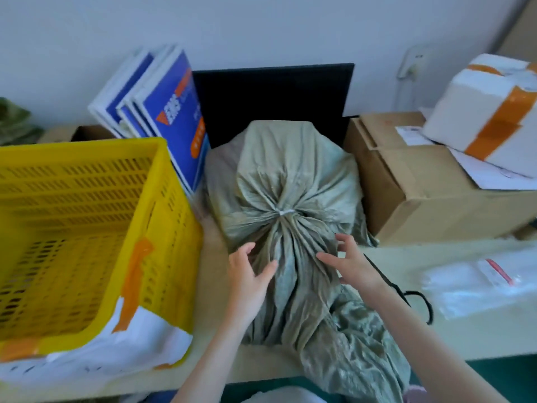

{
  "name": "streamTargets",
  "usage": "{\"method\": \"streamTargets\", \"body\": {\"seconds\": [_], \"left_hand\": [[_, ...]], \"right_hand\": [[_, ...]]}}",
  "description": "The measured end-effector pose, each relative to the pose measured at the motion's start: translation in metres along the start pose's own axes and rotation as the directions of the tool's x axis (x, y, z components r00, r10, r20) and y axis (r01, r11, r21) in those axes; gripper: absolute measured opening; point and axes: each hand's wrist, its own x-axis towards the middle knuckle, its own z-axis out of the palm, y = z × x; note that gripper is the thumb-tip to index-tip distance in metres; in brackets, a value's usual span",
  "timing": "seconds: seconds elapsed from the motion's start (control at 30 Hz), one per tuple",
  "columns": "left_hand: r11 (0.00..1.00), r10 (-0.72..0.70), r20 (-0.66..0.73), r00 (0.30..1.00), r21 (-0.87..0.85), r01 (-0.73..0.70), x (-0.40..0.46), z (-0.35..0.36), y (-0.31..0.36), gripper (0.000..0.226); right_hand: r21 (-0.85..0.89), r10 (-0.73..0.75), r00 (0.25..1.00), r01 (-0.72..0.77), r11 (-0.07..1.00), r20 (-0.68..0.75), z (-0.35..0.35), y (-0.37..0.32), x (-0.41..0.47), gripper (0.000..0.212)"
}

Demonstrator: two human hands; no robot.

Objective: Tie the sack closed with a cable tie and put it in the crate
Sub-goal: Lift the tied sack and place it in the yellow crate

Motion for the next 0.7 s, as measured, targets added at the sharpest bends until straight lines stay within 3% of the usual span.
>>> {"method": "streamTargets", "body": {"seconds": [0.13, 0.23, 0.33, 0.43, 0.53, 0.7], "left_hand": [[0.968, -0.243, 0.306, 0.920, 0.143, 0.208, -0.001, 0.018, -0.023, 0.118], [0.916, -0.288, 0.400, 0.870, 0.380, 0.129, -0.012, 0.037, -0.029, 0.128], [0.909, -0.286, 0.421, 0.861, 0.403, 0.105, -0.017, 0.052, -0.028, 0.128], [0.898, -0.318, 0.393, 0.863, 0.417, 0.142, -0.017, 0.066, -0.023, 0.132], [0.902, -0.314, 0.248, 0.916, 0.378, 0.207, -0.022, 0.079, -0.023, 0.128], [0.899, -0.301, 0.076, 0.951, 0.356, 0.256, -0.020, 0.081, -0.032, 0.103]], "right_hand": [[0.058, 0.119, 0.984, -0.127, 0.990, 0.133, 0.007, -0.014, 0.016, 0.096], [0.102, 0.157, 0.942, -0.195, 0.976, 0.297, 0.017, -0.024, 0.034, 0.107], [0.135, 0.201, 0.932, -0.250, 0.959, 0.301, 0.029, -0.035, 0.046, 0.105], [0.193, 0.220, 0.939, -0.275, 0.942, 0.264, 0.040, -0.039, 0.054, 0.079], [0.229, 0.237, 0.951, -0.281, 0.932, 0.199, 0.048, -0.040, 0.054, 0.064], [0.344, 0.253, 0.956, -0.289, 0.893, 0.147, 0.053, -0.034, 0.059, 0.059]]}}
